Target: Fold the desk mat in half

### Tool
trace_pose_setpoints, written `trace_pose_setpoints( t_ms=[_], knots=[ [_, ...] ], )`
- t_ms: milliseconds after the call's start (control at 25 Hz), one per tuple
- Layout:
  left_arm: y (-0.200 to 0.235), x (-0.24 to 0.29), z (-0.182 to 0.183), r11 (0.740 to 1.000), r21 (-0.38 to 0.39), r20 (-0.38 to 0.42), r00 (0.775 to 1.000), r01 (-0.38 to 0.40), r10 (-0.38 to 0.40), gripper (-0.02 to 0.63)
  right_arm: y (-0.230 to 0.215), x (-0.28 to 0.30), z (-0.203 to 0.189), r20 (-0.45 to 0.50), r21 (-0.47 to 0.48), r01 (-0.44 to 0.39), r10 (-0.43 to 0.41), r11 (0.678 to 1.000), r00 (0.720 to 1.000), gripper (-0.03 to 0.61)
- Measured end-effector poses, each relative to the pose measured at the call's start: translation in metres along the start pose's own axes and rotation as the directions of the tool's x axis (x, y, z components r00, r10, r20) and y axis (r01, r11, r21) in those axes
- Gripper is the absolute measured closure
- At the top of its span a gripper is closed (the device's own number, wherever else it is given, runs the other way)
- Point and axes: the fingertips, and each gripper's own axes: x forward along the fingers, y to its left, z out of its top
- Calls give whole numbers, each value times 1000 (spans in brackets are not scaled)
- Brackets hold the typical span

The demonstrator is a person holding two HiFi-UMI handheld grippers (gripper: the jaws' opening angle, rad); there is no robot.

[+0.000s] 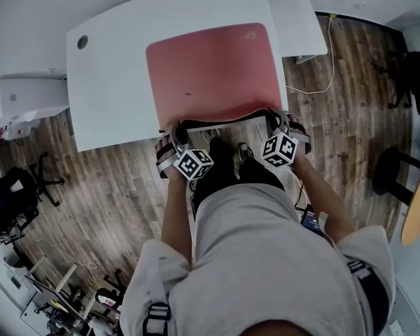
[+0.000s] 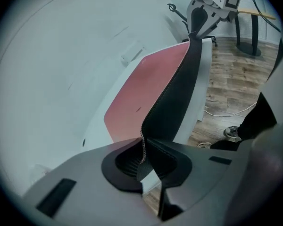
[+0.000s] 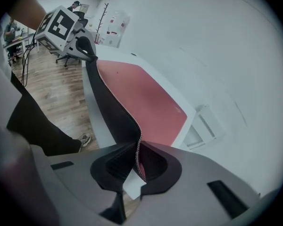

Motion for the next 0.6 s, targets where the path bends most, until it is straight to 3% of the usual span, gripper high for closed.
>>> trace_pose_setpoints(
  t_ms=[280,600],
  knots=[
    [-3,26,2,987,-27,-22,987,158,-159,580,2,27,-1,-100,51,-118,122,992,987,522],
    [-5,30,2,957,-65,28,959,284,-283,581,3,31,0,-159,27,-111,114,993,981,522]
  ],
)
